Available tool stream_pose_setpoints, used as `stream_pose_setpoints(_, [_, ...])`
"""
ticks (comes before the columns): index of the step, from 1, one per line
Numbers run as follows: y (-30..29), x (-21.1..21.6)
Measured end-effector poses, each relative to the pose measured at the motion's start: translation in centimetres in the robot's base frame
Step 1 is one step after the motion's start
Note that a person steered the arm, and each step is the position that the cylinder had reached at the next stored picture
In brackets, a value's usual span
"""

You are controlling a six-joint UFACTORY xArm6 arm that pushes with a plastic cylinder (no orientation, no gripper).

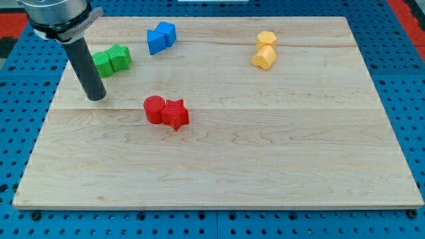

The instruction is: Drag green blocks downwards a bit

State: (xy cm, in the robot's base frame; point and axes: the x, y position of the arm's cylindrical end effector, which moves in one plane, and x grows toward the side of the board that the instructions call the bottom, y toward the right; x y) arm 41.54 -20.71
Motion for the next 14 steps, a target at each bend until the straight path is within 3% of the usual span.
stream_pose_setpoints(3, [0.0, 0.3])
stream_pose_setpoints(5, [5.0, -1.5])
stream_pose_setpoints(6, [4.2, -3.7])
stream_pose_setpoints(8, [8.1, -3.8])
stream_pose_setpoints(12, [8.2, -3.8])
stream_pose_setpoints(14, [9.6, -9.2])
